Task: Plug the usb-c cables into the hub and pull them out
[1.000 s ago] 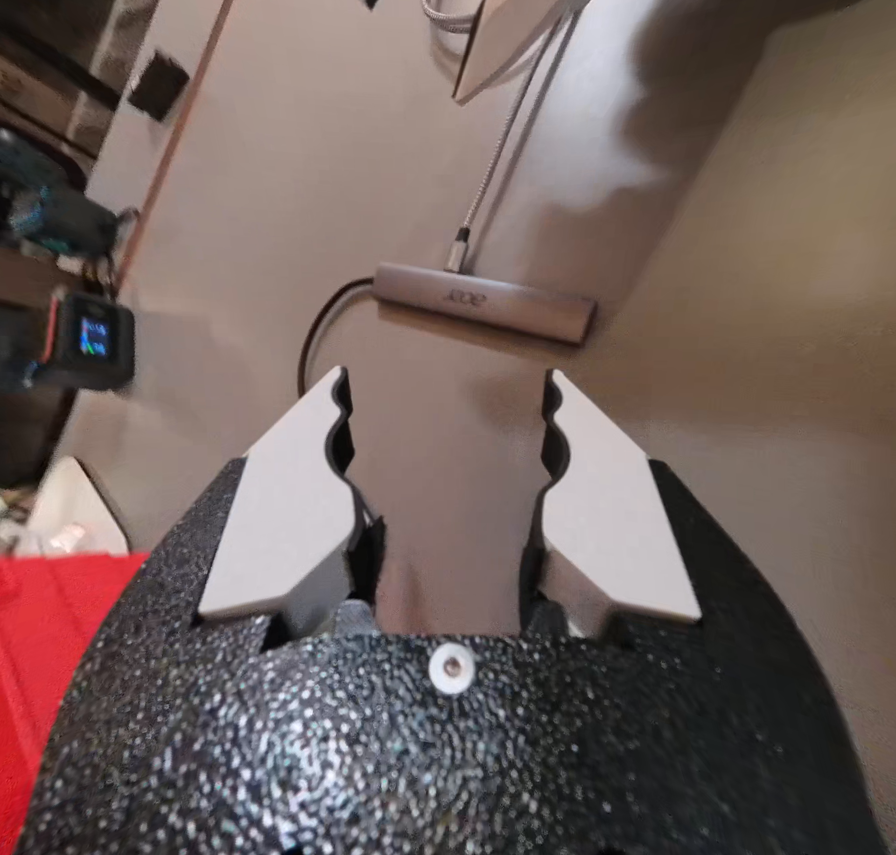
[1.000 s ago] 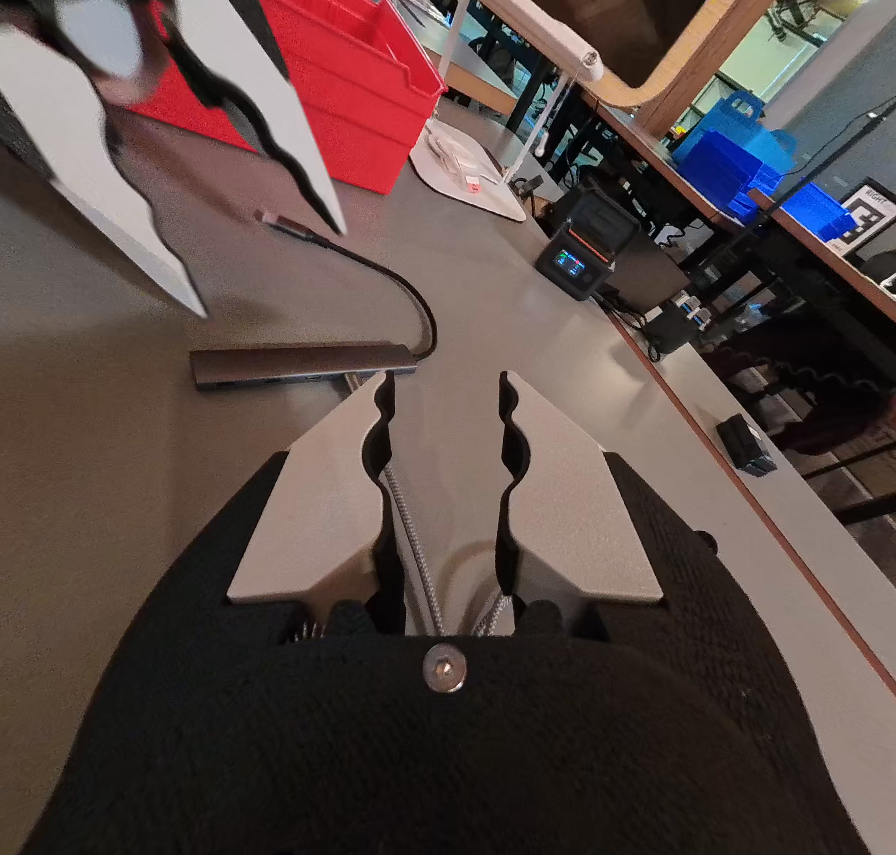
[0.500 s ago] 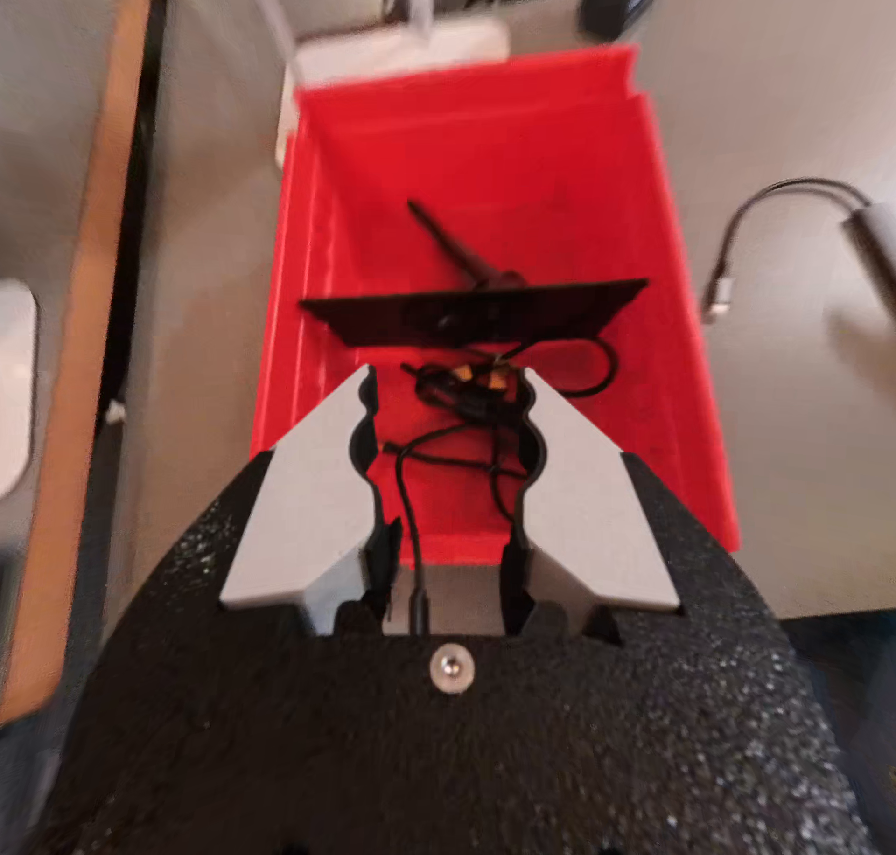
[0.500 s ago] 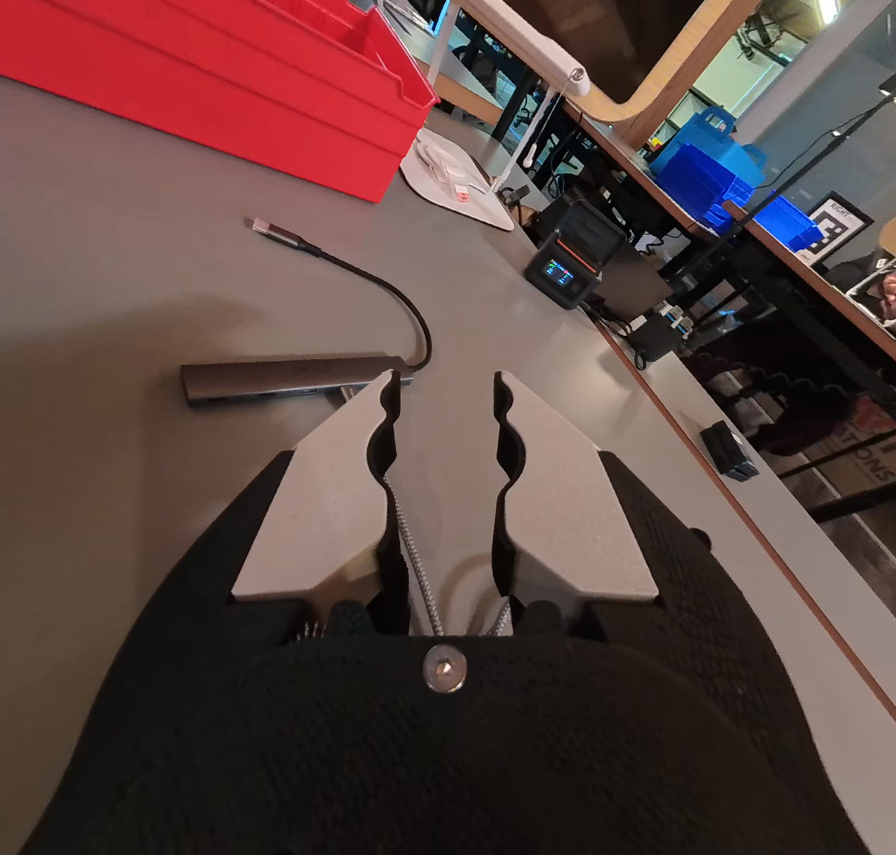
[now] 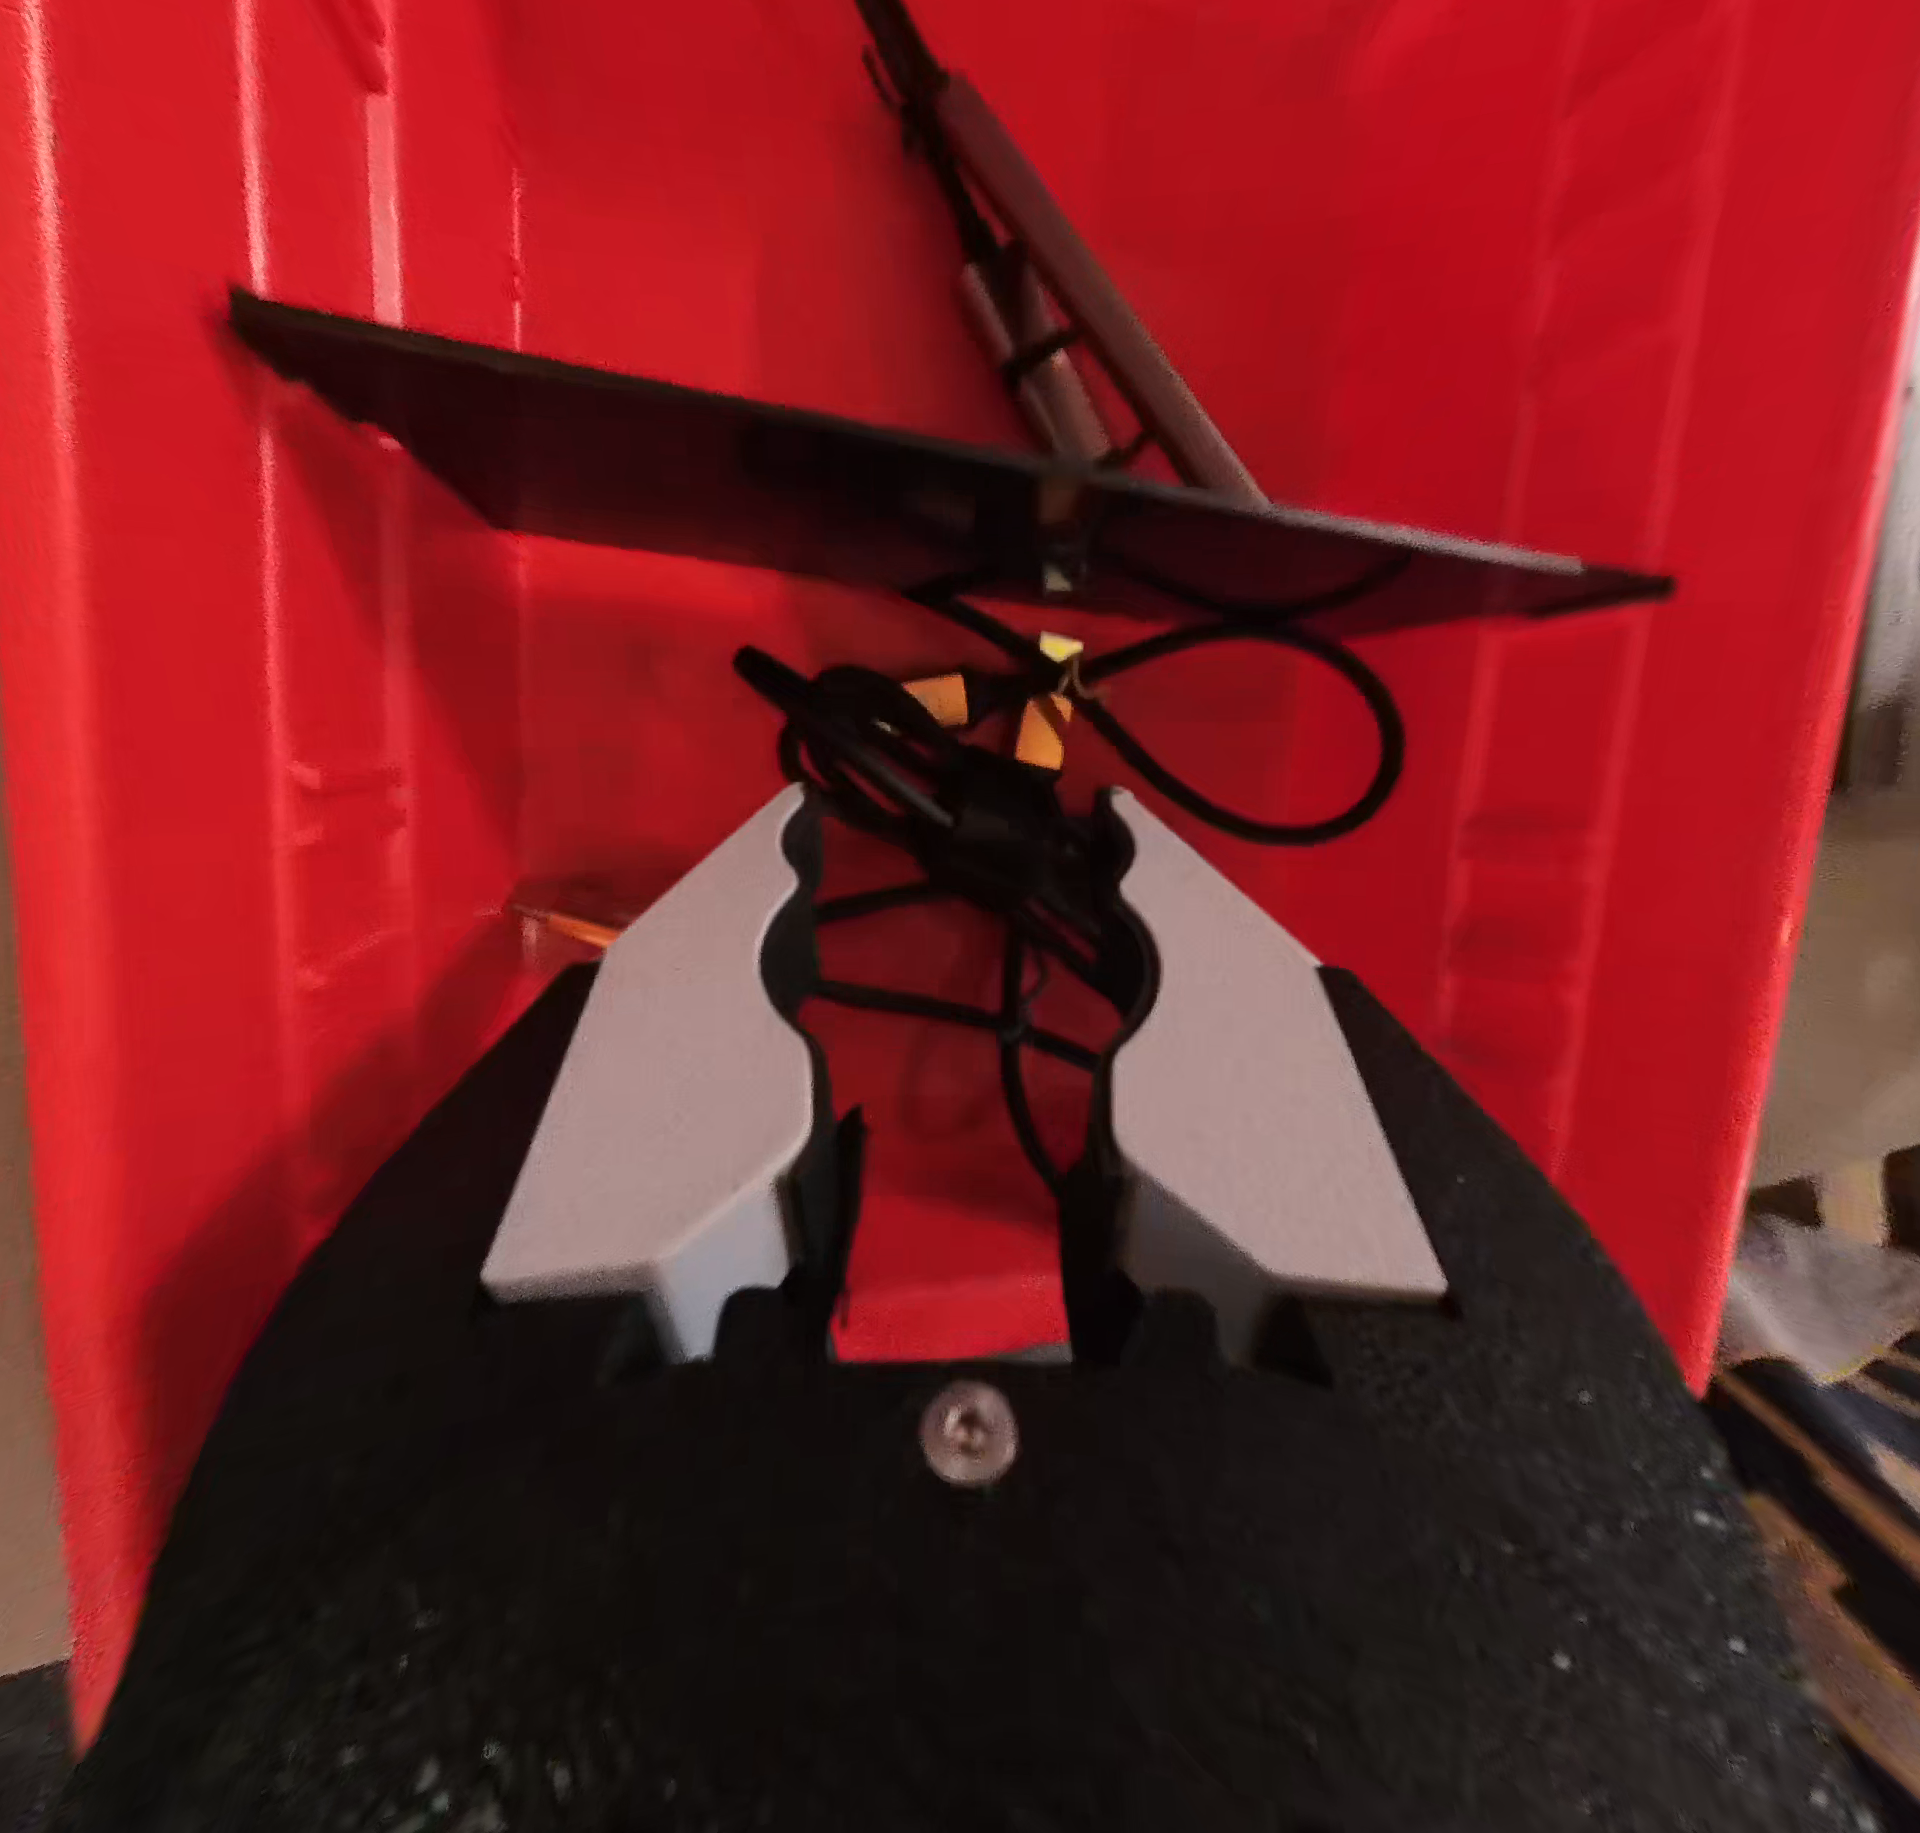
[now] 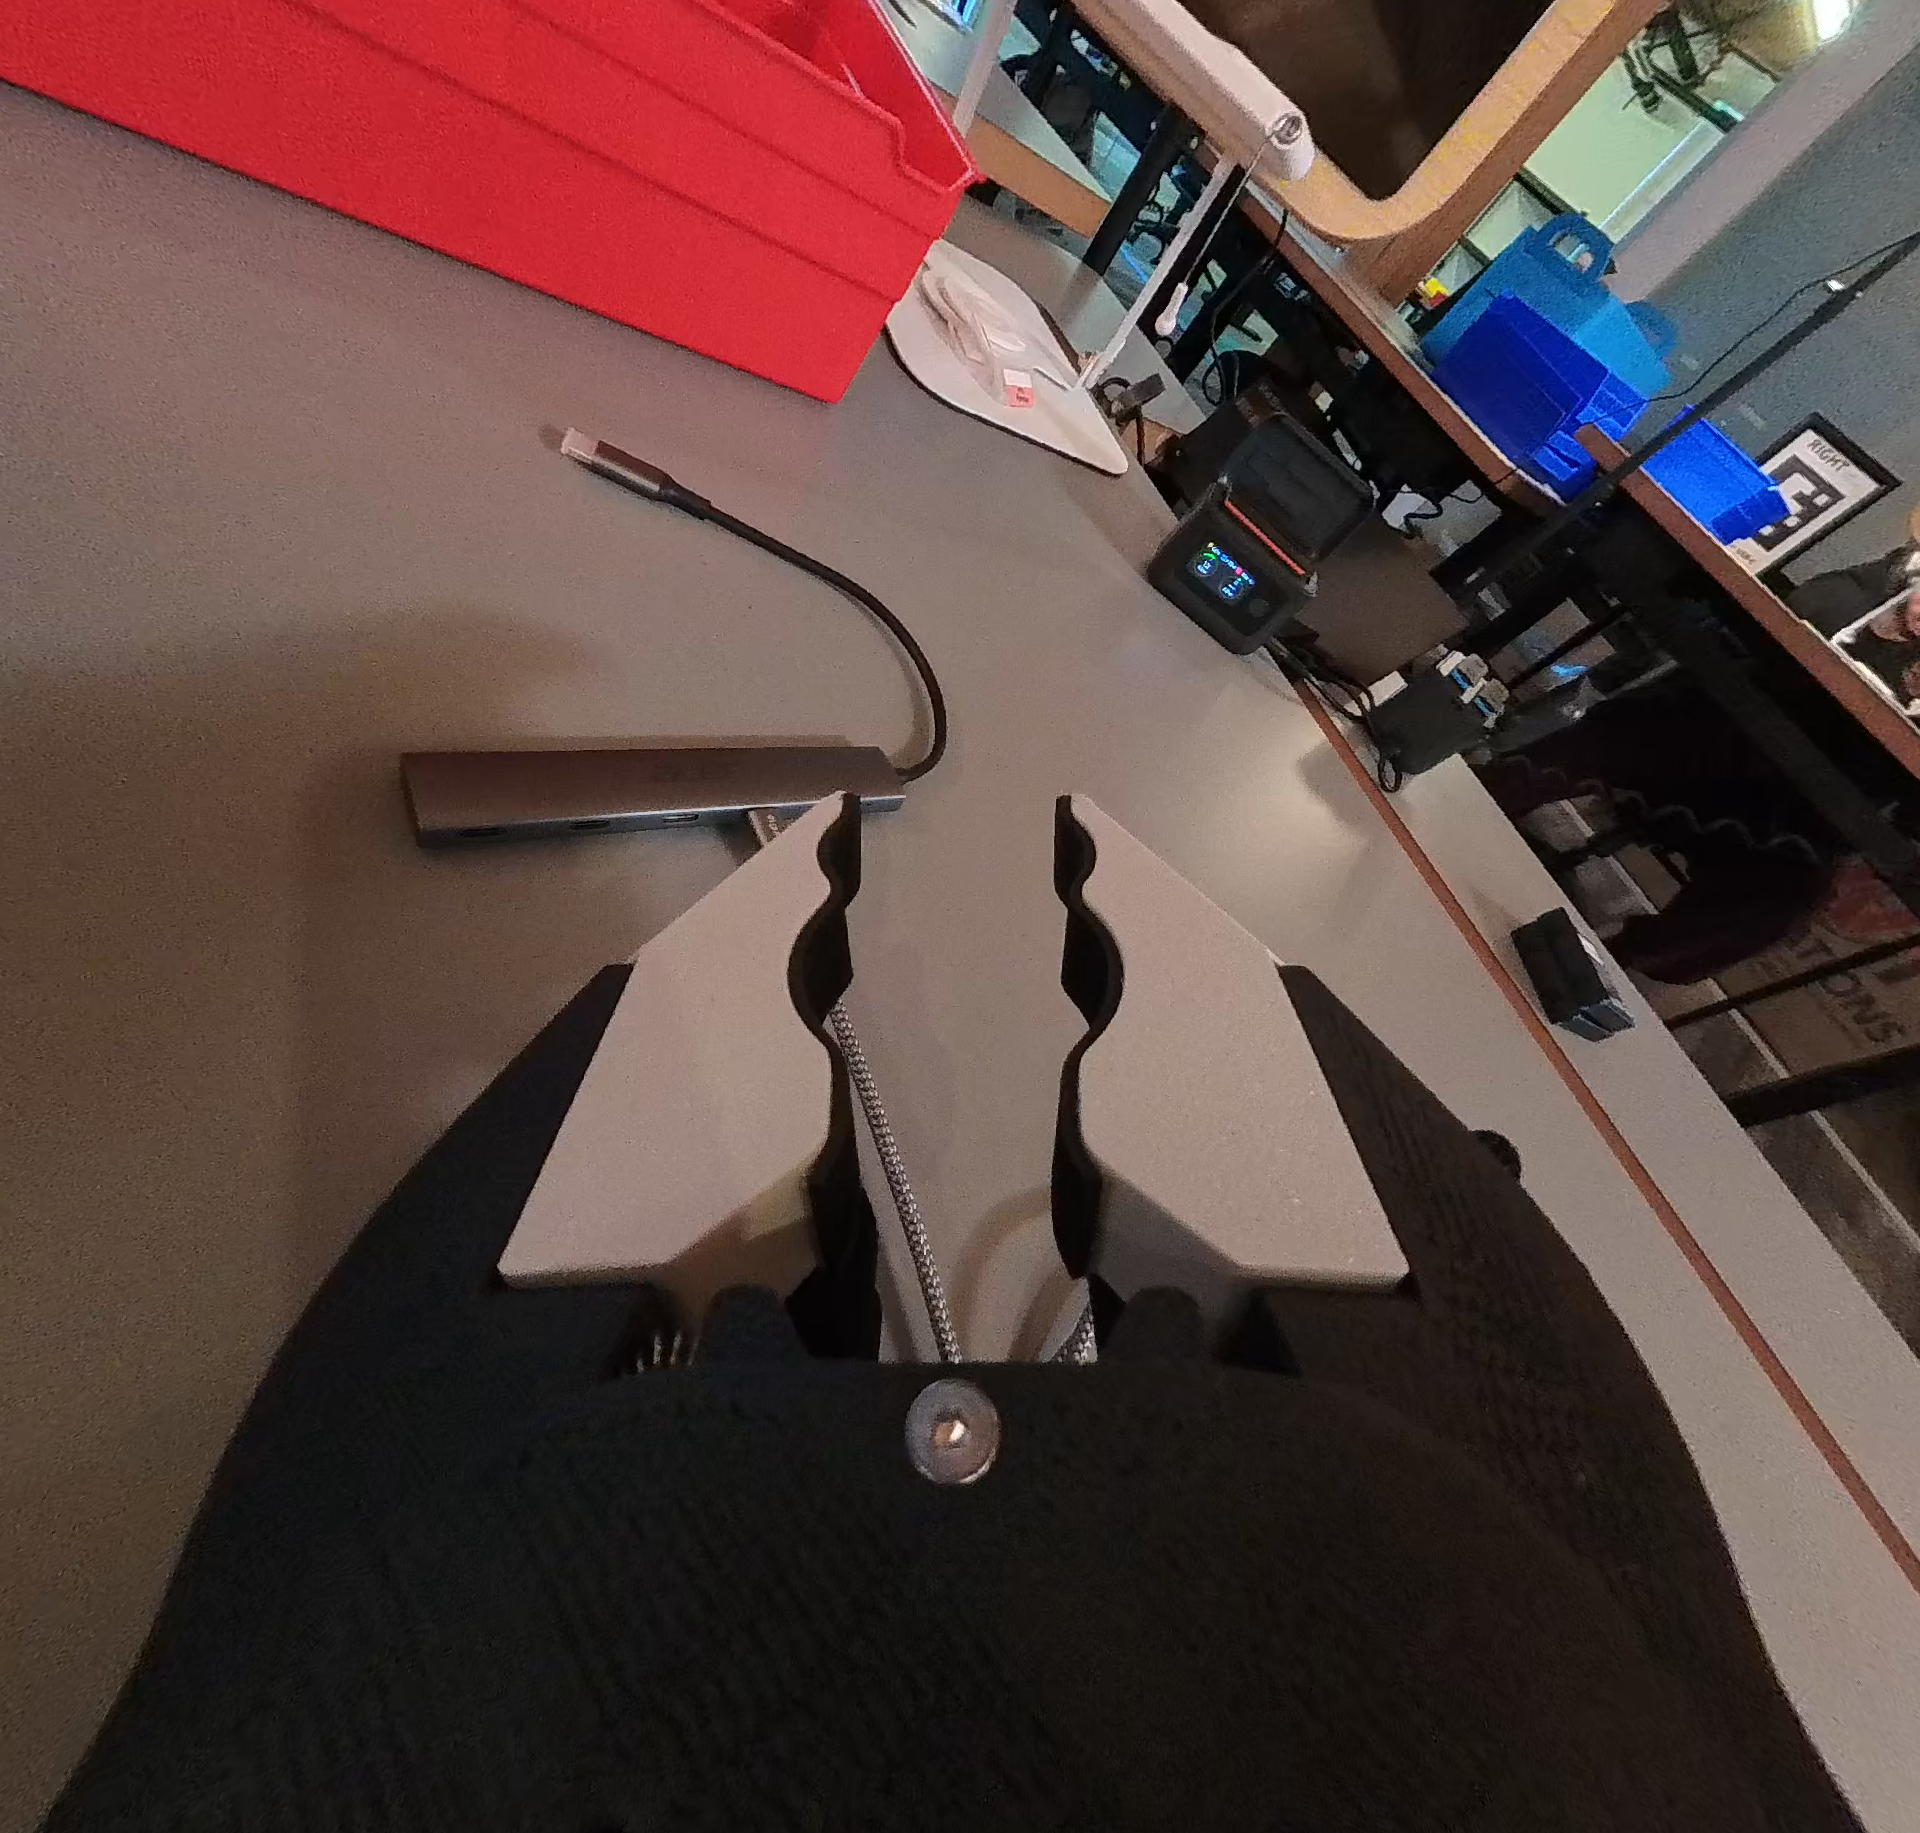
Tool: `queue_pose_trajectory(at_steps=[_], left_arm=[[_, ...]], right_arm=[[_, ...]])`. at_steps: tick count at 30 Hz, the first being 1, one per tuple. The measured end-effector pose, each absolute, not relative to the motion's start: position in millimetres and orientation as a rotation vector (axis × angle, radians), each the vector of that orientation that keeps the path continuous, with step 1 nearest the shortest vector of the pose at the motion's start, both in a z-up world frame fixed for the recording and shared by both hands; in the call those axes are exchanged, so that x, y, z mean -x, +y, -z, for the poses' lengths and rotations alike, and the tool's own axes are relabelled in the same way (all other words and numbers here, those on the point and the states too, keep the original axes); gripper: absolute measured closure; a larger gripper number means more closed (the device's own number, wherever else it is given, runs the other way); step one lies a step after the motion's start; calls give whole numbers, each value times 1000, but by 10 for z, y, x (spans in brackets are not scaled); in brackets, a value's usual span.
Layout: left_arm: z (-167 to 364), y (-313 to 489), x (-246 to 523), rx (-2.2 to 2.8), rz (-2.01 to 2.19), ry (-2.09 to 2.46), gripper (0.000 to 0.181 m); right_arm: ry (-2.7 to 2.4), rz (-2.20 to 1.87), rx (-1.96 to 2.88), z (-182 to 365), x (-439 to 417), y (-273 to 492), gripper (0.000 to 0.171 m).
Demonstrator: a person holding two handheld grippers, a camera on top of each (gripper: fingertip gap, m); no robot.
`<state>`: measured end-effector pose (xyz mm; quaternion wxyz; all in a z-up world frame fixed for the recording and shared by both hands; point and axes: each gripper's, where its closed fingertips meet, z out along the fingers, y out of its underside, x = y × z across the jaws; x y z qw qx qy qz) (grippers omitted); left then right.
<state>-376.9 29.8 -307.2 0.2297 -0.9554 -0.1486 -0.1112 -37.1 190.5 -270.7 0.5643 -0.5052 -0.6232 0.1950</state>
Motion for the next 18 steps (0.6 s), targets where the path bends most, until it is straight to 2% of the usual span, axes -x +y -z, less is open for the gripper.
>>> queue_pose_trajectory(at_steps=[1, 4, 7, 8, 9, 10, 18], left_arm=[[3106, 316, 3799, 2636, 297, -458, 126], [3277, 308, 3808, 2715, 287, -489, 123], [3293, 291, 3762, 2748, 303, -440, 132], [3239, 274, 3739, 2745, 306, -418, 143], [3117, 310, 3698, 2694, 308, -349, 169], [2976, 338, 3670, 2638, 298, -319, 172], [1581, 311, 3634, 2301, -39, -91, 174]], right_arm=[[-1468, -457, 1187, 2705, 371, 1901, 135], [-1468, -449, 1181, 2693, 366, 1898, 135], [-1467, -440, 1176, 2682, 360, 1900, 135], [-1467, -440, 1176, 2681, 360, 1899, 135], [-1467, -439, 1176, 2680, 360, 1897, 135], [-1468, -436, 1175, 2678, 361, 1897, 135], [-1441, -398, 1171, 2622, 352, 1928, 136]])
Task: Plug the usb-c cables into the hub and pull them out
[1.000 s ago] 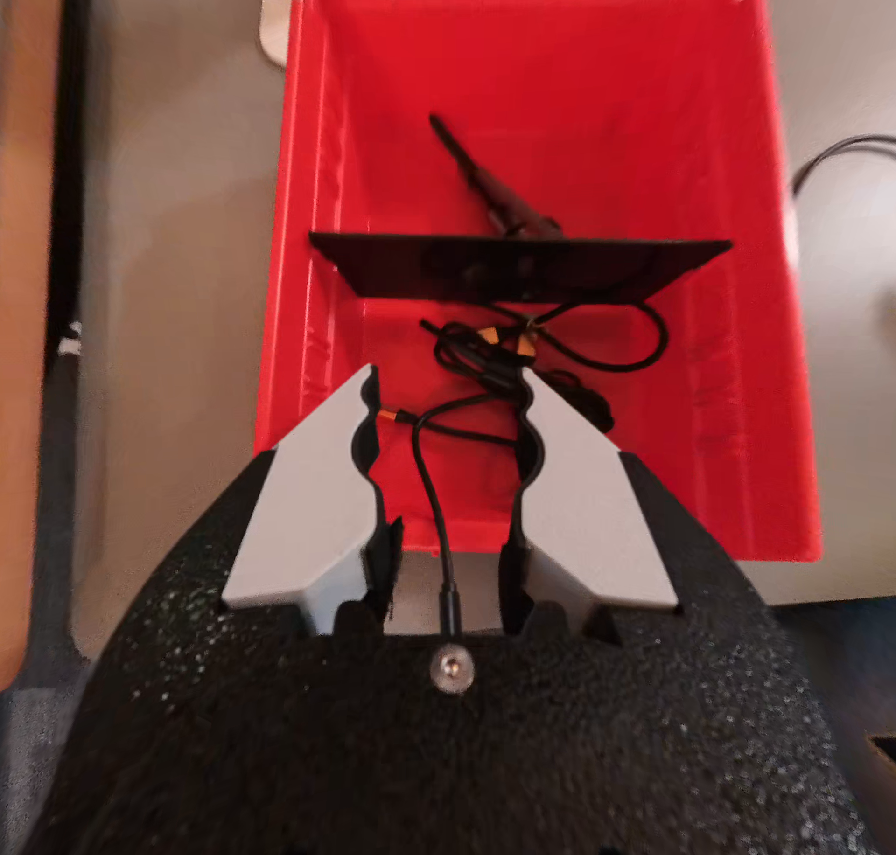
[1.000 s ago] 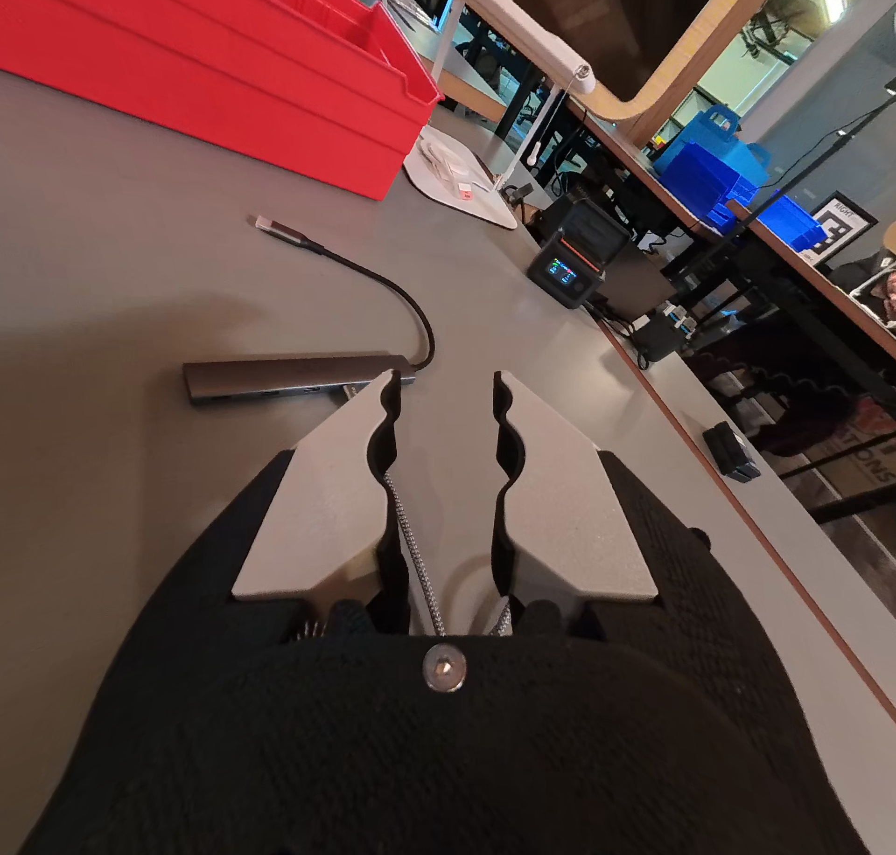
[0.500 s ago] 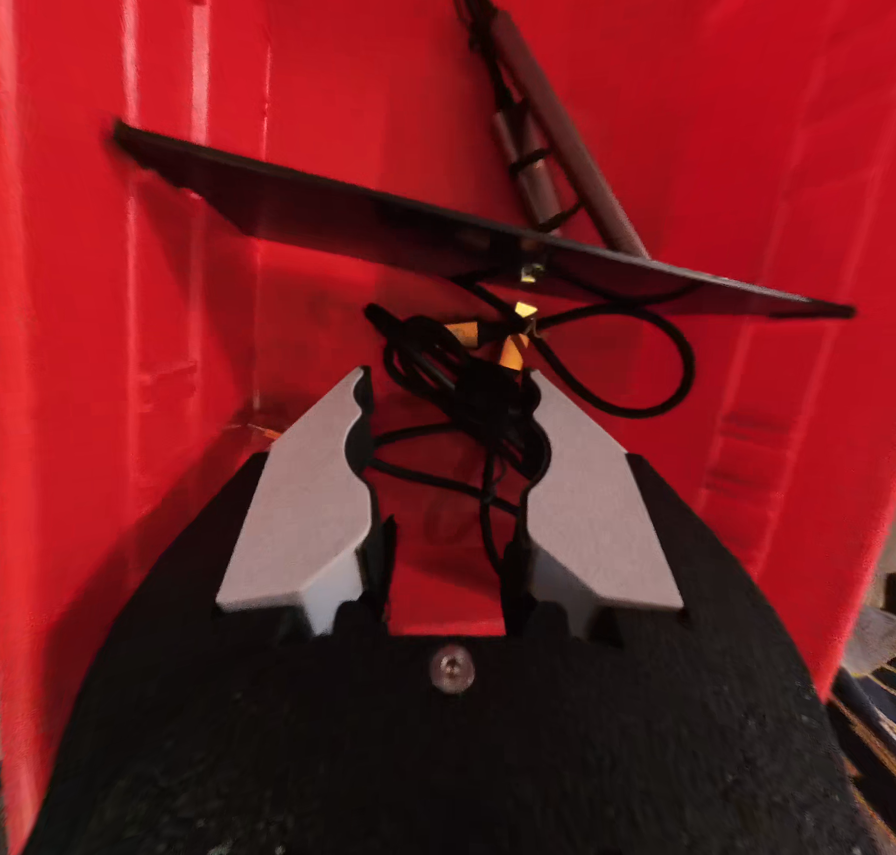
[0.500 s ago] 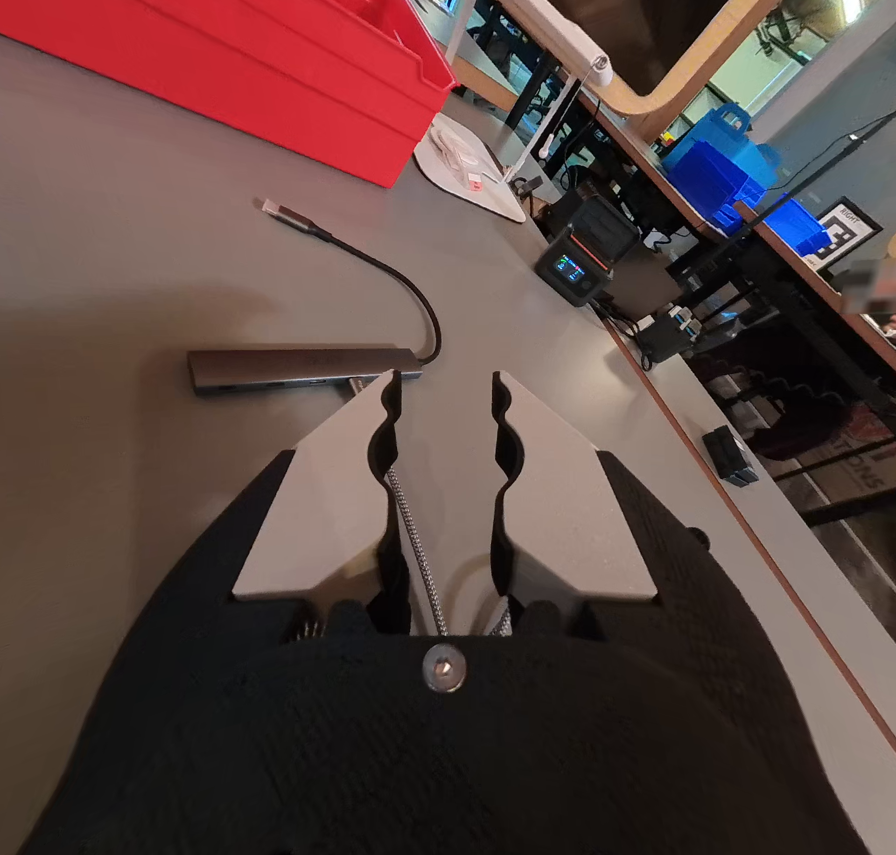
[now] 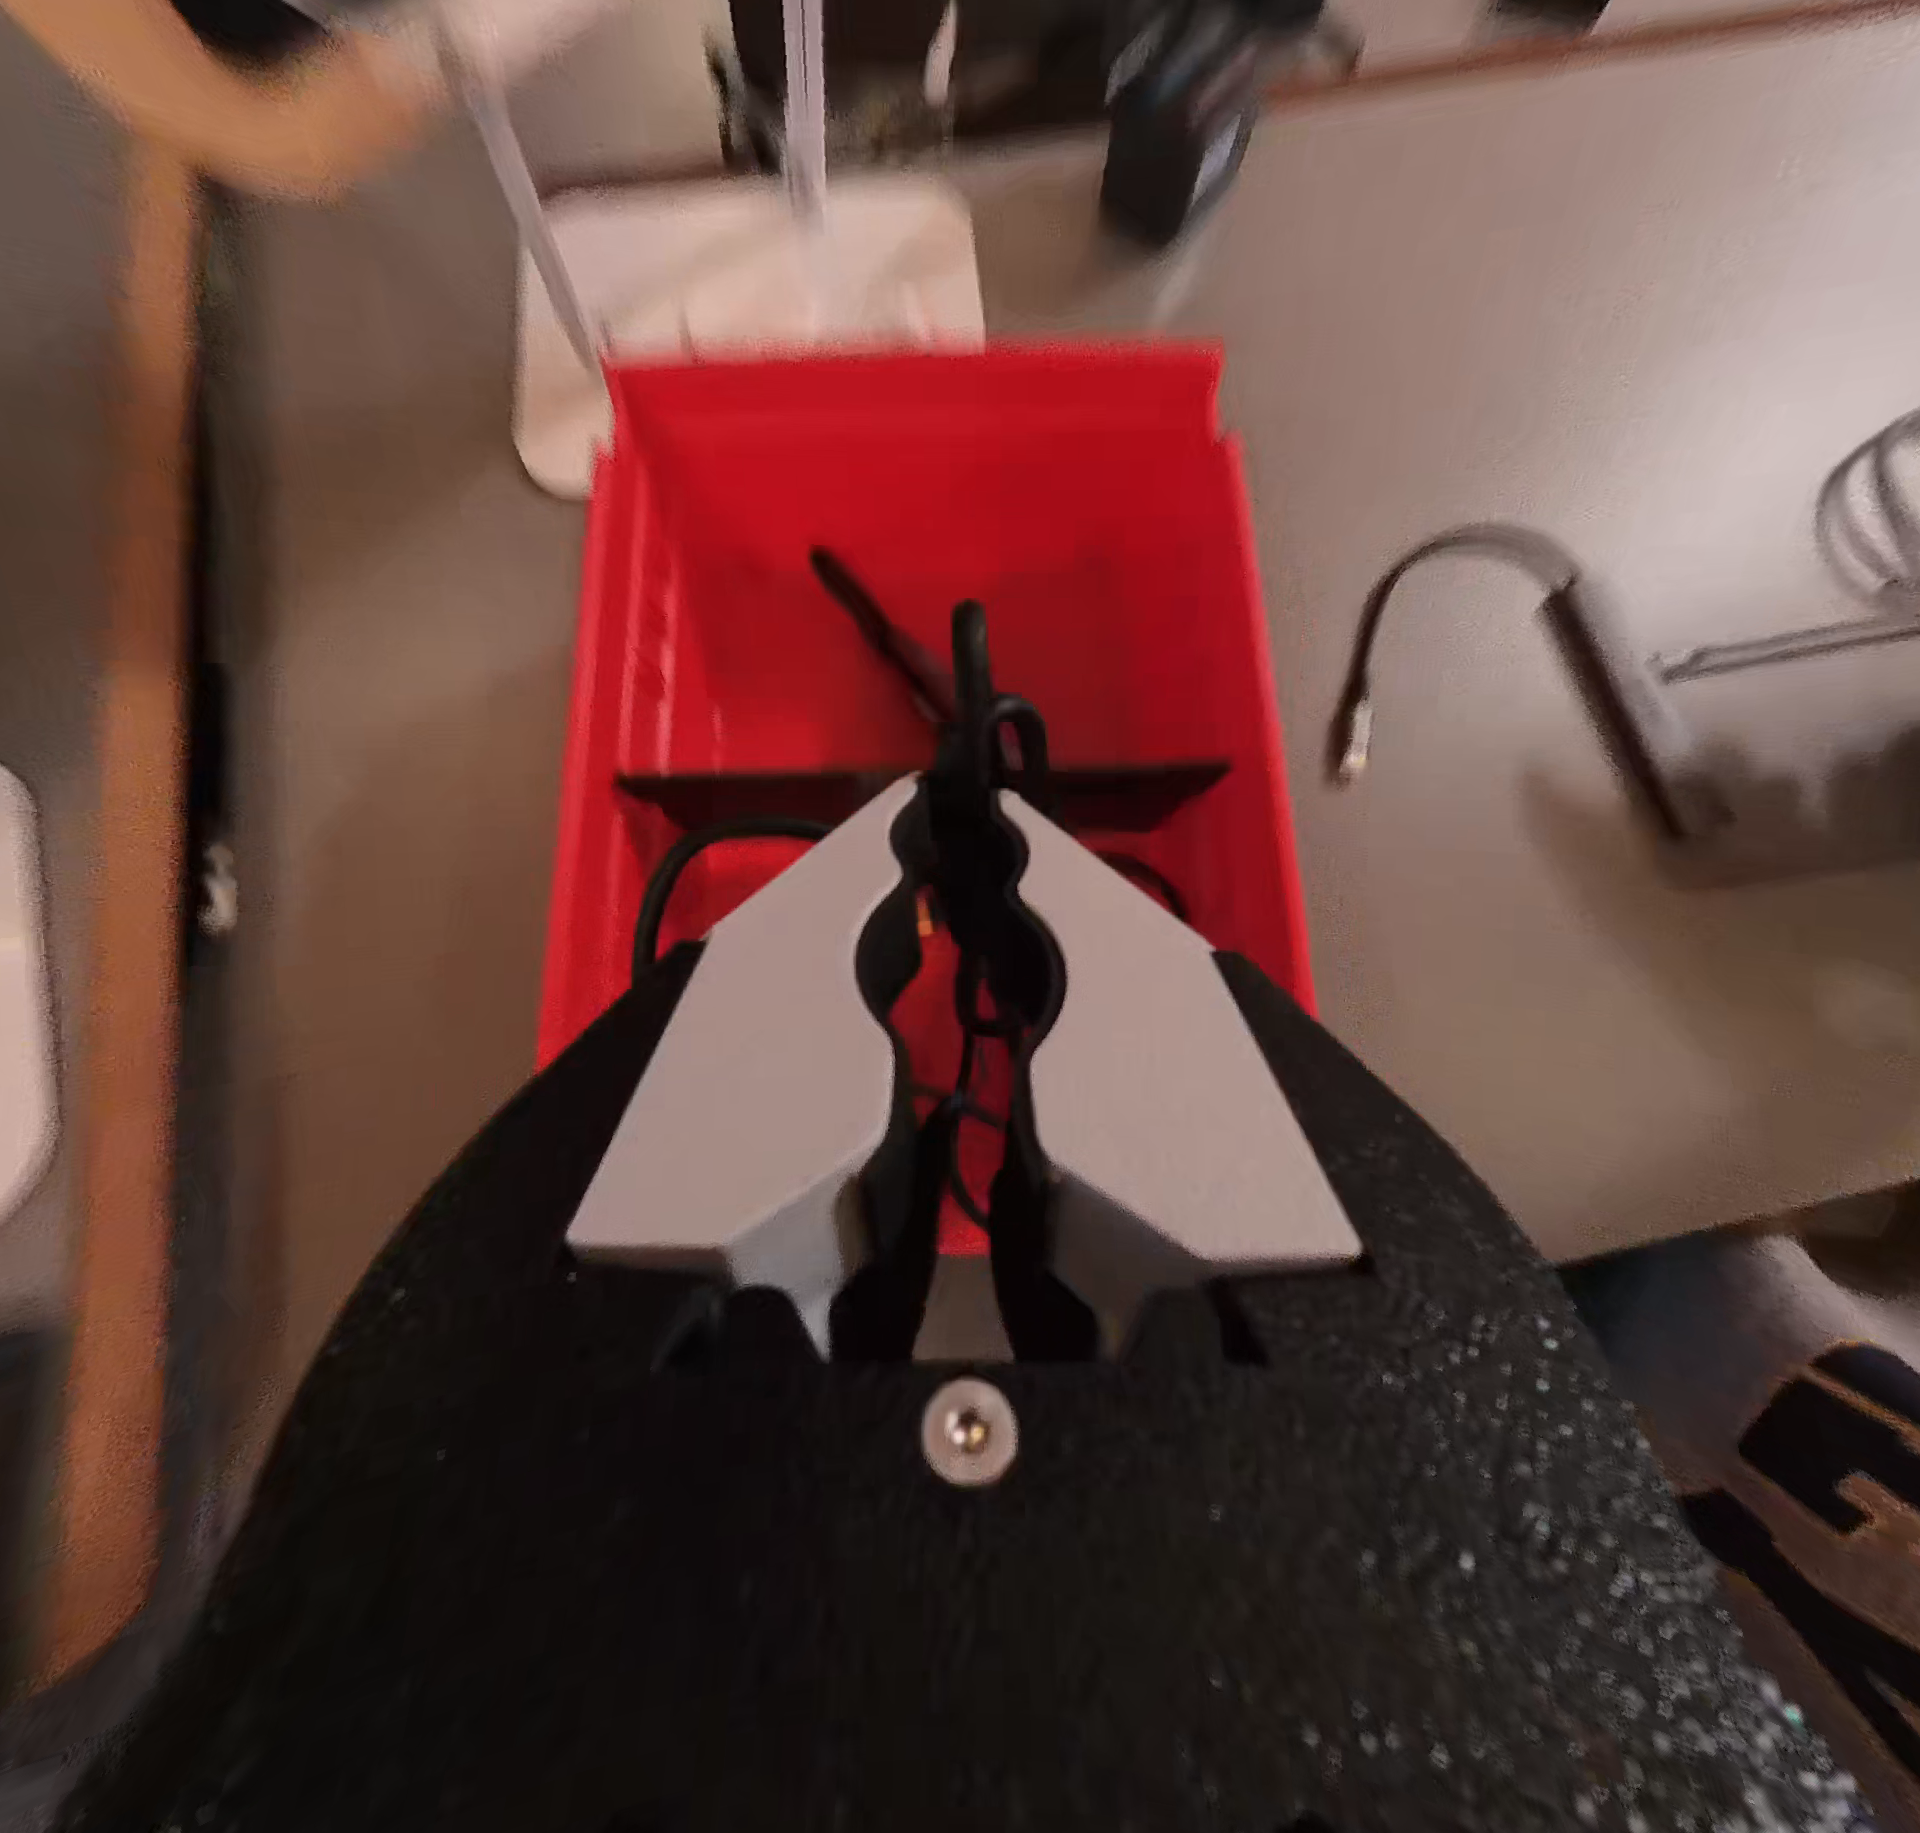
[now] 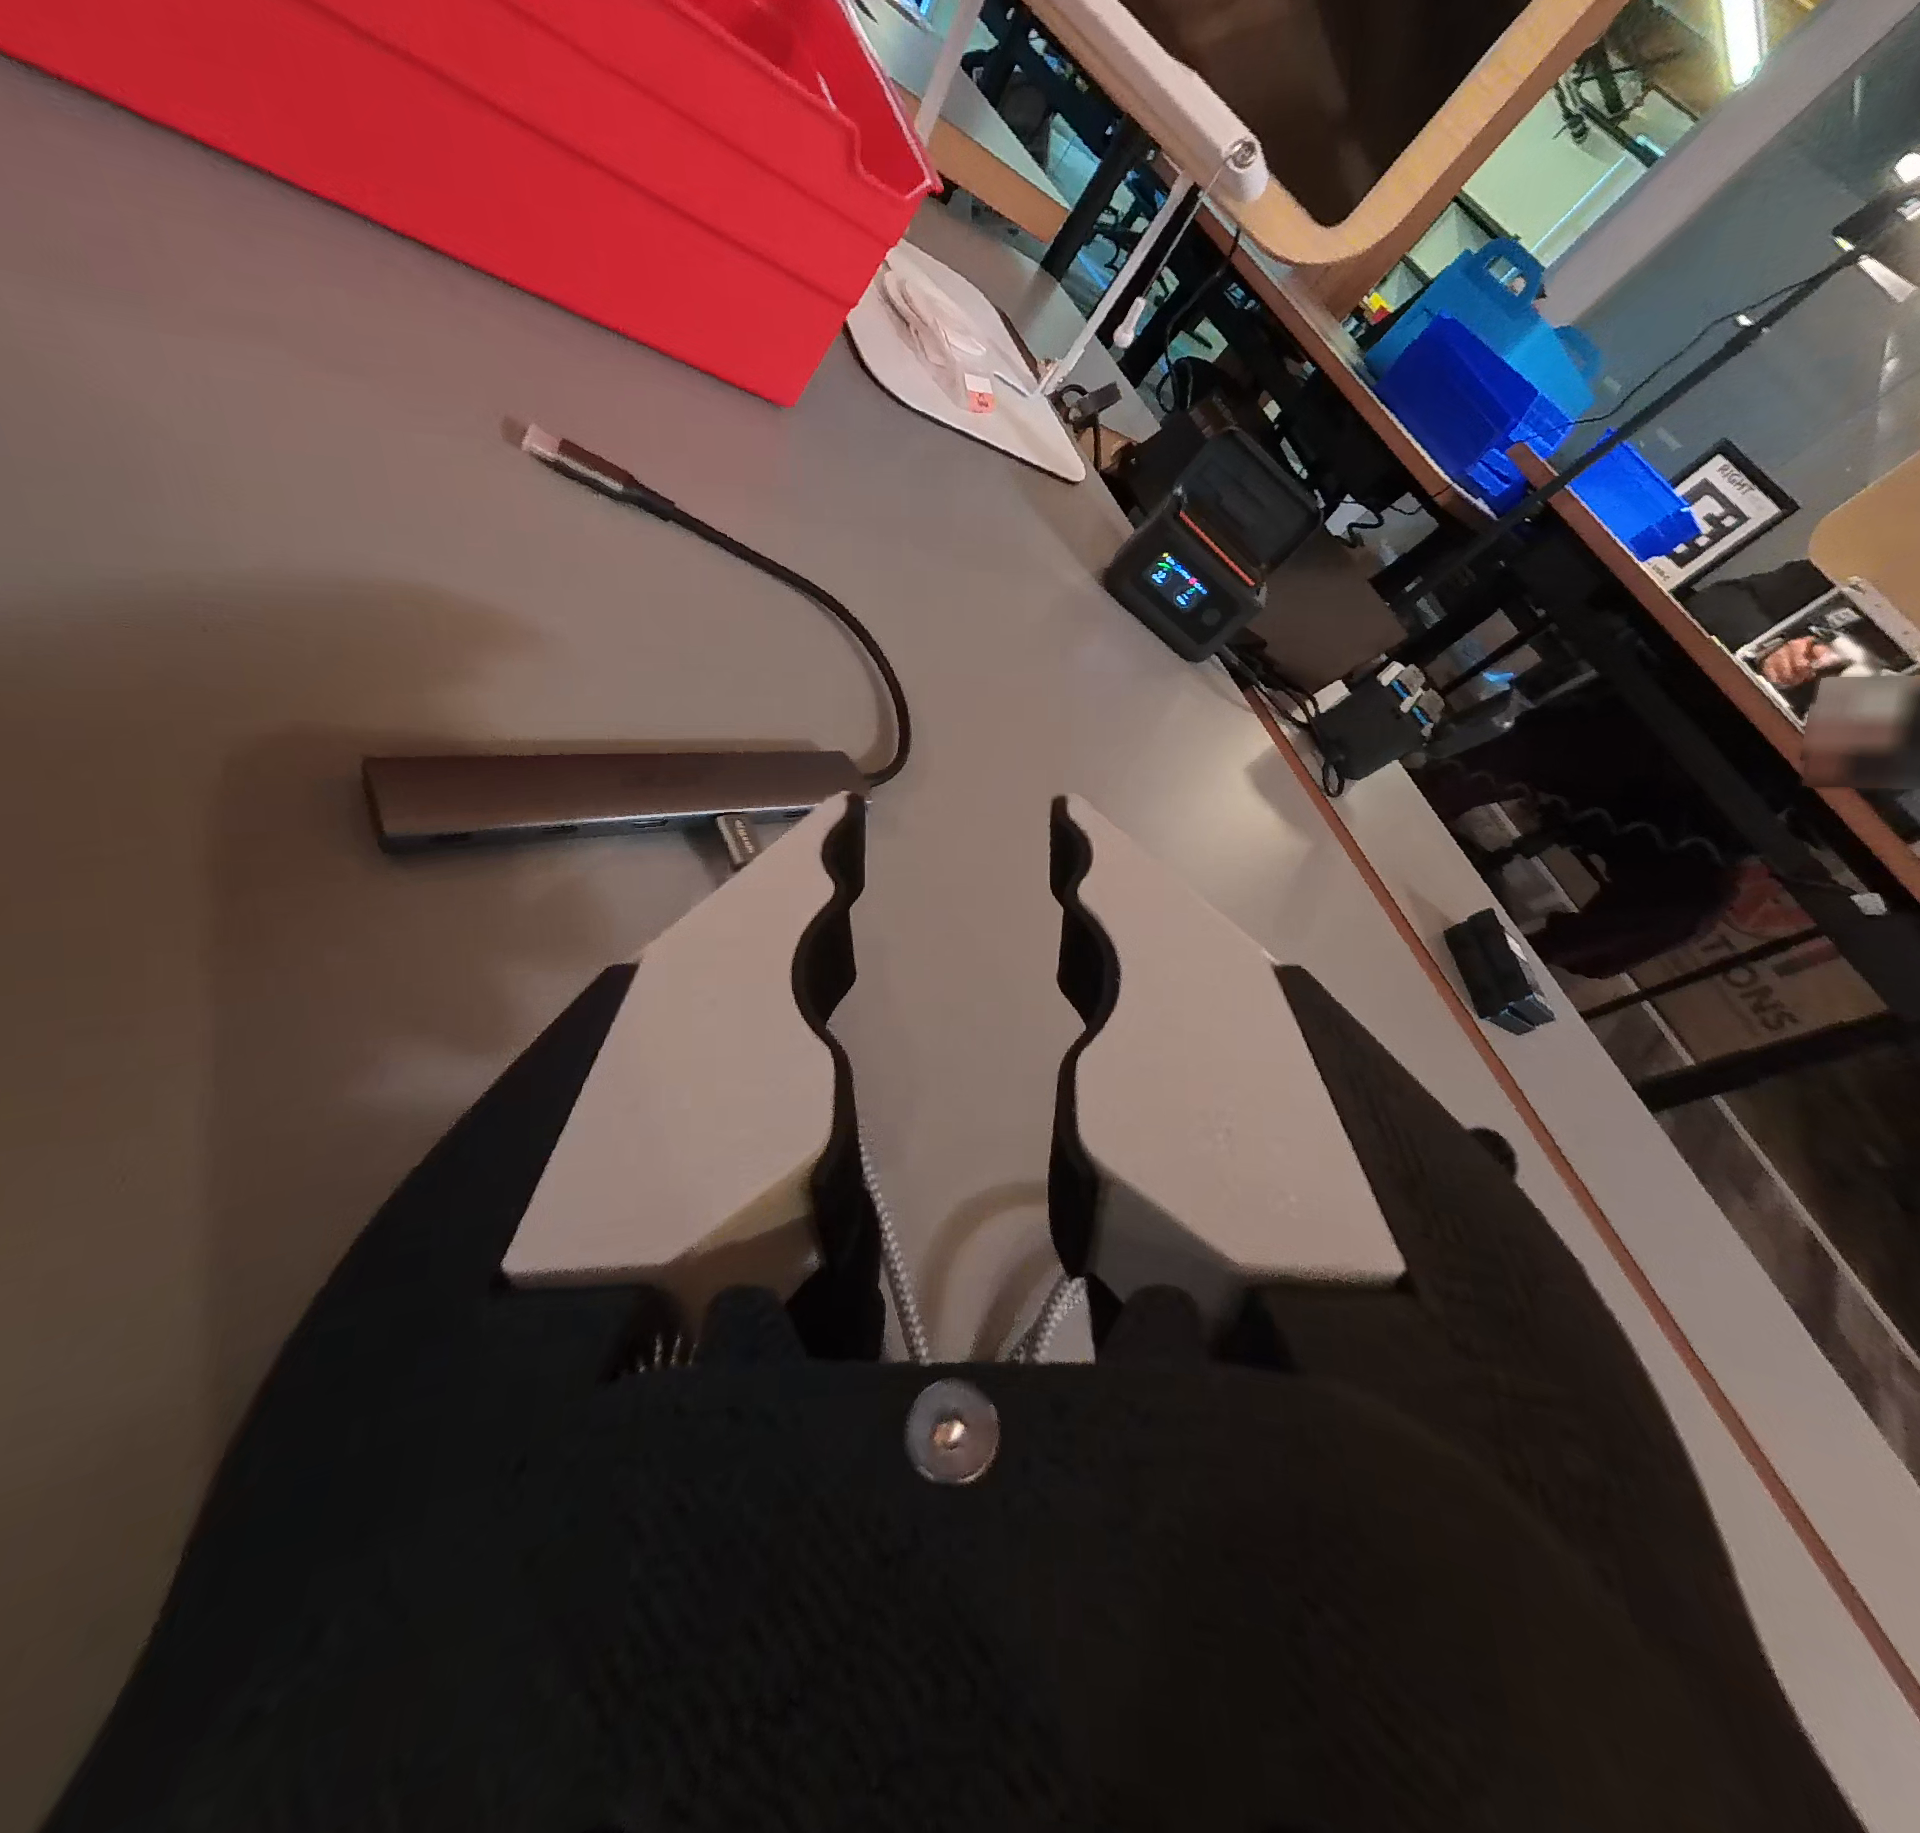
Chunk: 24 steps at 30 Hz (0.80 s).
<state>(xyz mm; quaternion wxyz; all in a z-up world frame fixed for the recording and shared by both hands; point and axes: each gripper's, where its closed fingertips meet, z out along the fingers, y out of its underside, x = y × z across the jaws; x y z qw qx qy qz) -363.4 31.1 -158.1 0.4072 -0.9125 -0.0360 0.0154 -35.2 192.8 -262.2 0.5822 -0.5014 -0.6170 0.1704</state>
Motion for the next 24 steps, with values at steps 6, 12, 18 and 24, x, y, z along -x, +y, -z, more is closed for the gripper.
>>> queue_pose_trajectory(at_steps=[6, 12, 18, 24], left_arm=[[156, 563, 2927, 1780, 56, 231, 175], [-14, 1084, 1816, 1628, 457, 487, 175], [790, 1967, 879, 1812, 913, 554, 175], [1945, 2778, 170, 2160, 1107, 564, 175]], right_arm=[[-1312, -353, 1195, 2467, 248, 2095, 138], [-1093, -286, 1210, 2227, 10, 2353, 139], [-820, -143, 1148, 1869, -399, 2556, 139], [-677, -40, 1043, 1648, -671, 2561, 141]])
